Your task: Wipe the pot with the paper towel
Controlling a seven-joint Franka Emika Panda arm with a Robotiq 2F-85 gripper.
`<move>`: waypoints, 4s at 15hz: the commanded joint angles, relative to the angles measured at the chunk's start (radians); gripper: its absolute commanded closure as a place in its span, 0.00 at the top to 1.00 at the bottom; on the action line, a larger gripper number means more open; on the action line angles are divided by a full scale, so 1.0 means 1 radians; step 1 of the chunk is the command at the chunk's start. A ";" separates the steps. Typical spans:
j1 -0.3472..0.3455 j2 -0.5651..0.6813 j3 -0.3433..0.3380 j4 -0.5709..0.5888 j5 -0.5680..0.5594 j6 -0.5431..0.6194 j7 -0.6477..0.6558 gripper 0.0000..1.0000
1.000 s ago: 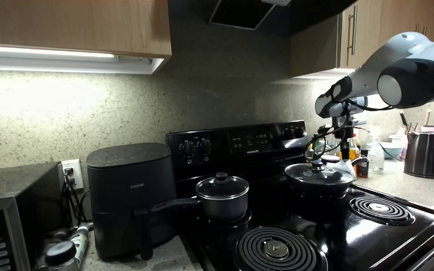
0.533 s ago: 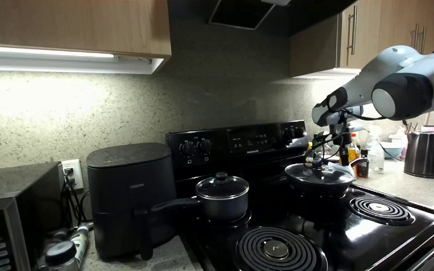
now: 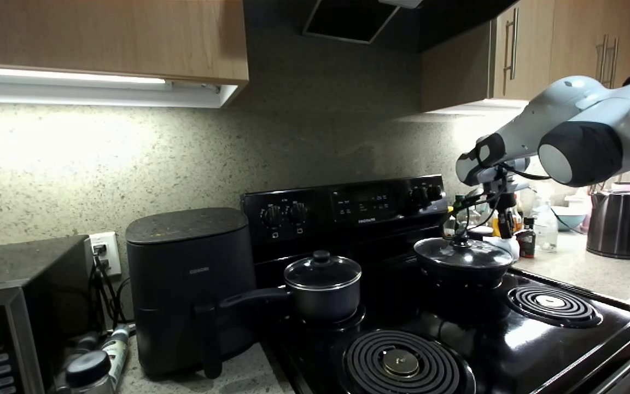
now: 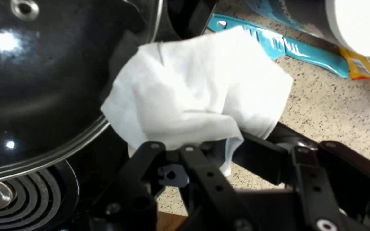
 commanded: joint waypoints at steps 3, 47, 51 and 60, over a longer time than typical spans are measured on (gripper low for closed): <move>0.002 0.058 -0.085 0.052 -0.035 0.059 0.160 0.02; 0.189 -0.318 -0.077 -0.333 0.003 0.230 -0.174 0.02; 0.121 -0.292 0.009 -0.316 -0.057 0.213 -0.148 0.02; 0.017 -0.265 0.154 -0.264 -0.082 0.104 -0.180 0.02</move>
